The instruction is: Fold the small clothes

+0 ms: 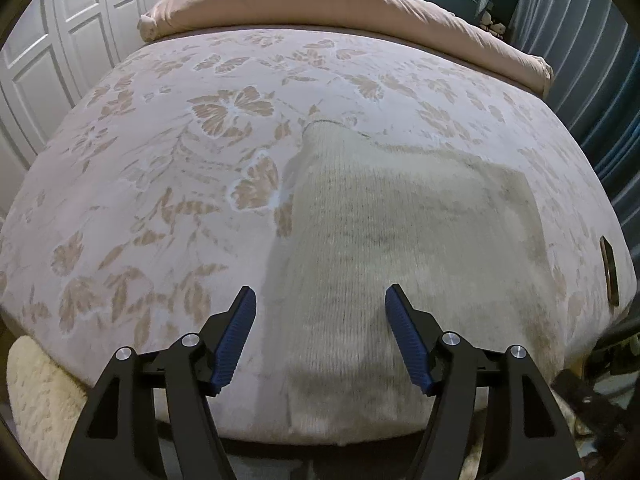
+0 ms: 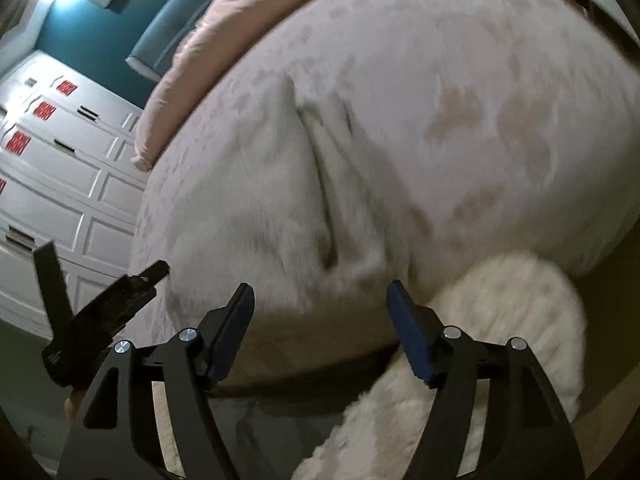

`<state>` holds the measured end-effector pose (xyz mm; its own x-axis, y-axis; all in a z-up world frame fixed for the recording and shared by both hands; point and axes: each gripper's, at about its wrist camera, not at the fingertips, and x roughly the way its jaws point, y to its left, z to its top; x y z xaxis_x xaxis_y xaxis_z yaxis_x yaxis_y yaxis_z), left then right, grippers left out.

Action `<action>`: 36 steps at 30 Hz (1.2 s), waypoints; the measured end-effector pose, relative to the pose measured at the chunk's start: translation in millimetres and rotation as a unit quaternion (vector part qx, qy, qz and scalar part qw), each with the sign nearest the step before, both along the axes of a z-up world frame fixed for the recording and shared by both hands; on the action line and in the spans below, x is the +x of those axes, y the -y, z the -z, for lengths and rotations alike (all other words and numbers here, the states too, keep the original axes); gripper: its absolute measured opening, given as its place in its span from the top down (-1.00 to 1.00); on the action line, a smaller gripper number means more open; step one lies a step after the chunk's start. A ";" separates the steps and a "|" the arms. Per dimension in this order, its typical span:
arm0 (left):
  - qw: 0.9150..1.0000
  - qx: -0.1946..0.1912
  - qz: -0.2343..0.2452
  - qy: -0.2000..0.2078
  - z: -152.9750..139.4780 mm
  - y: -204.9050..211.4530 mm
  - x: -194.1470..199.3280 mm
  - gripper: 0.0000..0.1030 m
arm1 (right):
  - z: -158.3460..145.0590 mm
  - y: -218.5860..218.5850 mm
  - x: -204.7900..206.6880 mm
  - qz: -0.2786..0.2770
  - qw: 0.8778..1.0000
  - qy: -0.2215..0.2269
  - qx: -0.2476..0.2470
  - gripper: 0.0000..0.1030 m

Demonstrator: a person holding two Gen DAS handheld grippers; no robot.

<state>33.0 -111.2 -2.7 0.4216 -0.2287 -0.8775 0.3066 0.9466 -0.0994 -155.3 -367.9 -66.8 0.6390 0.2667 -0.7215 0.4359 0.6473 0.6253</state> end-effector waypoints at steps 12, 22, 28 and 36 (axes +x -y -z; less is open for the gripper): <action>1.000 0.004 -0.027 -0.002 -4.1 -59.9 -24.2 -0.29 | -22.2 -15.3 32.8 0.018 1.000 0.009 -0.018 0.30; 0.998 -0.006 -0.066 -0.016 1.9 -125.5 -31.8 -0.29 | -6.0 -24.4 64.8 0.016 0.998 -0.036 -0.057 0.49; 0.993 -0.019 -0.114 -0.008 -3.9 -175.3 -26.1 -0.30 | -89.8 -95.0 103.2 -0.060 0.993 0.067 -0.082 0.68; 0.981 0.000 -0.195 -0.012 -7.6 -238.5 -23.3 -0.30 | -143.4 -284.6 160.3 -0.283 0.944 0.163 -0.054 0.71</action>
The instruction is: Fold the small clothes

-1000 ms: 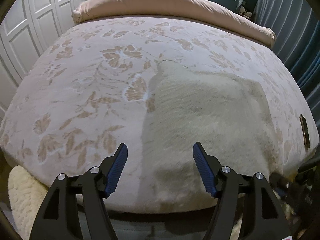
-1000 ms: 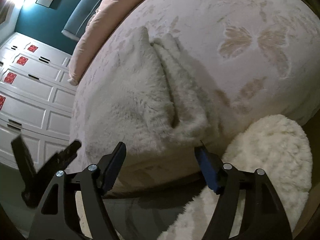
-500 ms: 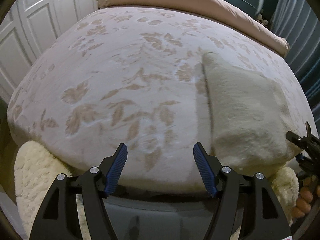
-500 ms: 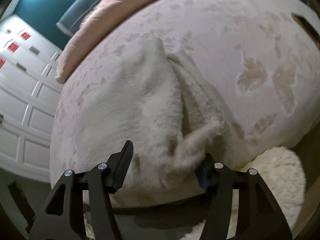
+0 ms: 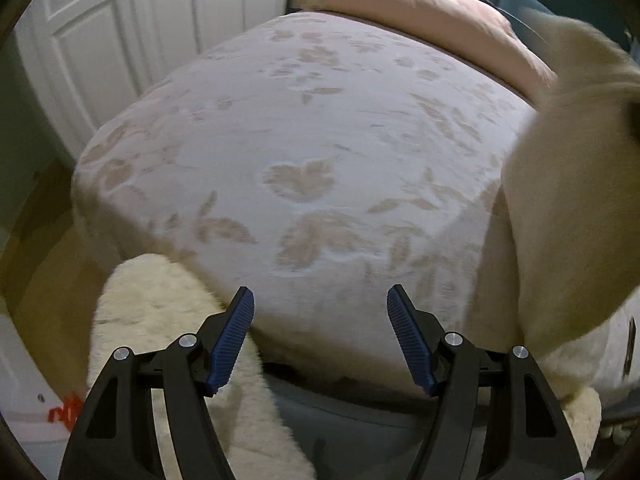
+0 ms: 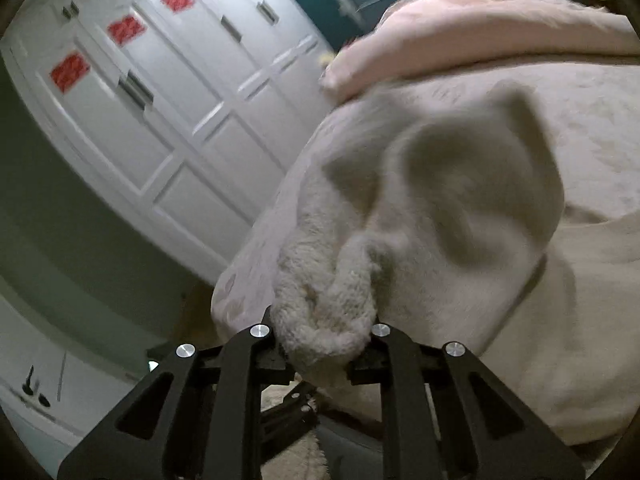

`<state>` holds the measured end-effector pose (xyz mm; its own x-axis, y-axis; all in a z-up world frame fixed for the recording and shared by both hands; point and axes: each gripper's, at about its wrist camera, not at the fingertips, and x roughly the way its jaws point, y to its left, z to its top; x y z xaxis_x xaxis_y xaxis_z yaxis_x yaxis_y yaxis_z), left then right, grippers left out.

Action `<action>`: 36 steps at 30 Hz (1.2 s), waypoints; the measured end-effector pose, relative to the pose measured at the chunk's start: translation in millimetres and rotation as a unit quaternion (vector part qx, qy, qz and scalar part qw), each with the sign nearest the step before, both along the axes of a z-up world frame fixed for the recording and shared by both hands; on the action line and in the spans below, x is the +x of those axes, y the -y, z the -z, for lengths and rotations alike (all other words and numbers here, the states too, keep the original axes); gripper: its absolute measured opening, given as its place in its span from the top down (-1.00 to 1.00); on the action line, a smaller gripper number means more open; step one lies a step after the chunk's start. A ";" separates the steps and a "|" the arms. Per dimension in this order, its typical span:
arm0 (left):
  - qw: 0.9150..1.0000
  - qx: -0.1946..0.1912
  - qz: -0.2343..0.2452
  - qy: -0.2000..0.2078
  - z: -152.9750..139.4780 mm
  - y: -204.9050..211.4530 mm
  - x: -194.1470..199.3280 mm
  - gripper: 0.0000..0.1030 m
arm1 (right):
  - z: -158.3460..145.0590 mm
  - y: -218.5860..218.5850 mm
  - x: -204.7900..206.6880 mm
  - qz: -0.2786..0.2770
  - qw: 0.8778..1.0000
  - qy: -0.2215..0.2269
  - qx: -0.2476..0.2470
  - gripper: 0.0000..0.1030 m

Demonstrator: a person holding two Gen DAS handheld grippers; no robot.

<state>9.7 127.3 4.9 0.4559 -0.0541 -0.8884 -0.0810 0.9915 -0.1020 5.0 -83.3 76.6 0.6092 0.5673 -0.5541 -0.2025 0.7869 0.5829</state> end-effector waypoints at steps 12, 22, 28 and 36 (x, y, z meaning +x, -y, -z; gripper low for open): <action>0.994 -0.033 0.097 0.028 -28.7 89.5 10.9 -0.30 | 18.5 247.9 -97.4 0.256 0.961 -0.016 0.105 0.72; 0.971 -0.055 0.229 0.029 -24.7 259.8 0.5 -0.31 | 160.6 292.5 -139.5 0.303 0.933 -0.157 0.115 0.57; 0.973 0.017 0.229 0.020 6.9 289.6 -1.6 -0.32 | 125.7 301.0 -169.7 0.318 0.938 -0.131 0.045 0.35; 0.973 0.042 0.225 0.025 14.3 287.3 -0.1 -0.40 | 114.2 329.4 -111.7 0.317 0.943 -0.100 -0.008 0.12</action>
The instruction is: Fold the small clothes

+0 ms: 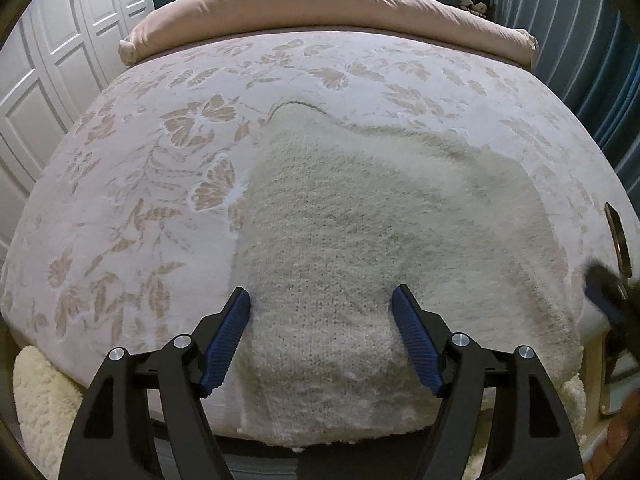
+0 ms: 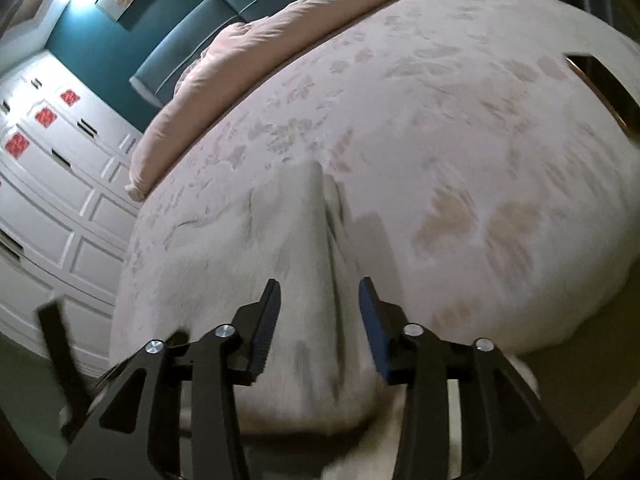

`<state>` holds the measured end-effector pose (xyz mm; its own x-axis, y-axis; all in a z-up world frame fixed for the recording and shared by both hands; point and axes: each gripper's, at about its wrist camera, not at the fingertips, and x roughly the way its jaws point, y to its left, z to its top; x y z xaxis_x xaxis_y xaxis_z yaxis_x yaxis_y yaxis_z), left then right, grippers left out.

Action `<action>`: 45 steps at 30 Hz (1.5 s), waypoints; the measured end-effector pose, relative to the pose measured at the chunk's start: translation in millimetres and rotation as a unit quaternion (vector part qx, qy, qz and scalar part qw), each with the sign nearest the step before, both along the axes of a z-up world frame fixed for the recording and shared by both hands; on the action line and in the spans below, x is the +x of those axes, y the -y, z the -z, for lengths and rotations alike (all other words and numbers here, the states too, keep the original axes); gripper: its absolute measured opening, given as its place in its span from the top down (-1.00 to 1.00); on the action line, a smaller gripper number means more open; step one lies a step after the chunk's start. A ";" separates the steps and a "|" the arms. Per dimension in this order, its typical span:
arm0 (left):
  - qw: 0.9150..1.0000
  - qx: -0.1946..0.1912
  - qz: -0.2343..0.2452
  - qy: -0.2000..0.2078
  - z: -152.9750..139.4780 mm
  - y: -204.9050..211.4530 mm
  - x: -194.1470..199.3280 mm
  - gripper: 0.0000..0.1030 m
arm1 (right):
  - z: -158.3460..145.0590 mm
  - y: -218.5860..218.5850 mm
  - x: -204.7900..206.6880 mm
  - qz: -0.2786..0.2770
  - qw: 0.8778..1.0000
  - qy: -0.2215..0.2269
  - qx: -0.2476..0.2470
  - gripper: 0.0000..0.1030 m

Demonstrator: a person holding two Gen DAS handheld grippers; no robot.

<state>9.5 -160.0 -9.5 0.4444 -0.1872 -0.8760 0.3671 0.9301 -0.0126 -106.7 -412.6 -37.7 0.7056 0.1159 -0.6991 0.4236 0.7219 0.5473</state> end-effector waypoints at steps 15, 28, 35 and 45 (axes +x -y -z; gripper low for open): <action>1.000 0.003 -0.016 -0.006 3.0 -1.3 6.9 -0.44 | -1.3 -11.7 103.8 -0.075 0.996 0.011 -0.054 0.83; 1.000 0.012 -0.012 0.003 10.3 -2.6 6.0 -0.52 | 2.1 -44.2 13.9 -0.077 0.996 -0.036 -0.036 0.78; 1.000 0.007 -0.004 -0.001 3.9 -10.0 2.6 -0.53 | 7.0 -55.9 6.7 -0.071 0.995 -0.044 -0.055 0.81; 0.996 -0.042 -0.039 -0.068 12.4 -31.1 22.4 -0.70 | 34.9 -34.1 10.1 -0.061 0.996 -0.067 -0.024 -0.30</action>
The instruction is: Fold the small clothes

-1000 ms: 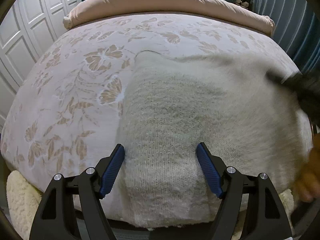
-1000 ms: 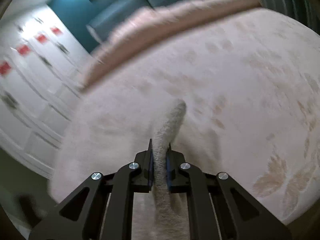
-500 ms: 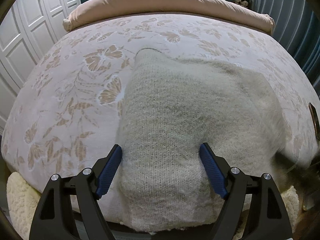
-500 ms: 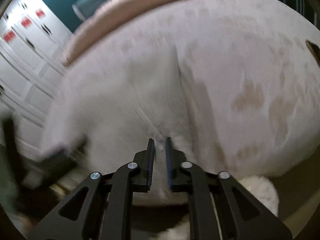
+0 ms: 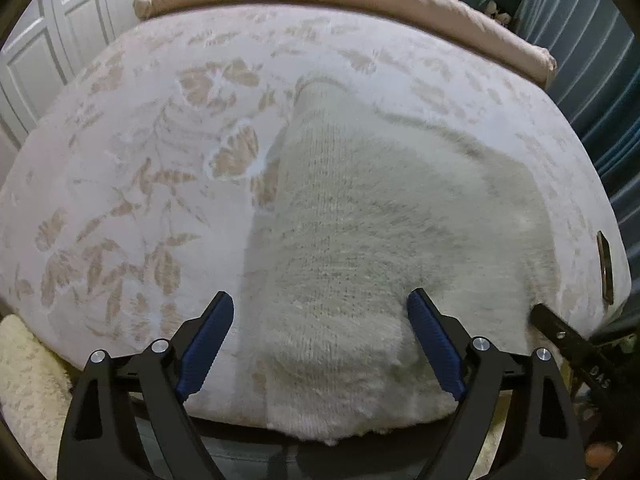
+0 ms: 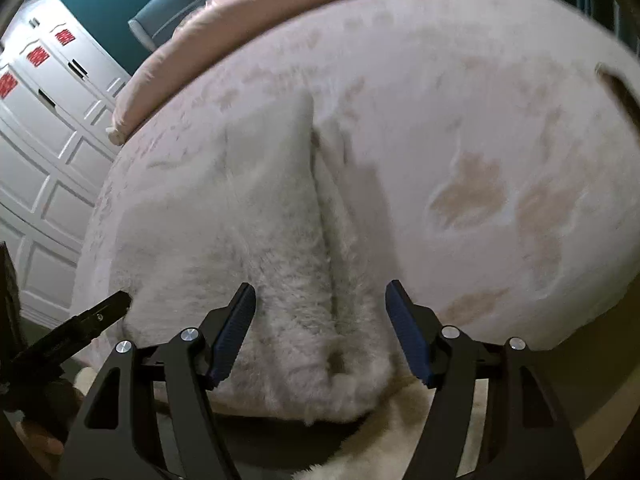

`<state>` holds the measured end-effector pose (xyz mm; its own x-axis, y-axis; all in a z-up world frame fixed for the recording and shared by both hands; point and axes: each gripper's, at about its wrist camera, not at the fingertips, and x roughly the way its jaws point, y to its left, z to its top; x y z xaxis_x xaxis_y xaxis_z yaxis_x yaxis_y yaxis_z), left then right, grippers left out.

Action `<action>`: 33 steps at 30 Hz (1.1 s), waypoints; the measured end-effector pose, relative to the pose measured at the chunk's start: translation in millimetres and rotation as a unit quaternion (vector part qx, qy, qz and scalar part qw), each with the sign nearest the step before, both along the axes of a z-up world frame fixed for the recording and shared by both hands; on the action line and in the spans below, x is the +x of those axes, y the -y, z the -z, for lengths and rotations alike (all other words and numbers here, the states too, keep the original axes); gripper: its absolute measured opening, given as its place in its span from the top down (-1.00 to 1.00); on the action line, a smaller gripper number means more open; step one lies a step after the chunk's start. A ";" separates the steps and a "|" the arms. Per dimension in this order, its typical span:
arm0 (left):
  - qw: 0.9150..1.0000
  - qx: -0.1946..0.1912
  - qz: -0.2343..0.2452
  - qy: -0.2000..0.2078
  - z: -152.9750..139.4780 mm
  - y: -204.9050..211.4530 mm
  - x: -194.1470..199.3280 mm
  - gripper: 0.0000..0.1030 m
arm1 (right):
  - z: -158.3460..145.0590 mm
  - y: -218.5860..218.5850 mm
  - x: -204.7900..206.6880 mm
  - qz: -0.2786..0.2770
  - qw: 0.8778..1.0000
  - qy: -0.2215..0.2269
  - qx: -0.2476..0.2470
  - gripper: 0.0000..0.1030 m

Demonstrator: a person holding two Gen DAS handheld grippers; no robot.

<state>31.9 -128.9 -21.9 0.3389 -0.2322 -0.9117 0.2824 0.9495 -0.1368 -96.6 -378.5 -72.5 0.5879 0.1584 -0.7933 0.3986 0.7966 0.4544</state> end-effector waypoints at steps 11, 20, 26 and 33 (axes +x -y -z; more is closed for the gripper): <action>1.000 0.014 0.005 0.009 19.4 29.7 17.8 -0.90 | 24.9 8.5 26.5 -0.017 0.998 0.021 0.056 -0.66; 1.000 -0.012 0.009 0.008 35.4 33.7 30.2 -0.90 | 29.8 7.8 38.7 -0.027 0.997 0.038 0.058 -0.68; 0.999 -0.032 0.010 -0.001 39.2 31.2 34.7 -0.90 | 31.5 12.1 52.7 -0.032 0.996 0.049 0.065 -0.60; 0.997 -0.056 0.039 -0.027 18.2 30.2 33.6 -0.45 | 21.0 22.9 61.0 -0.027 0.994 0.054 0.092 0.20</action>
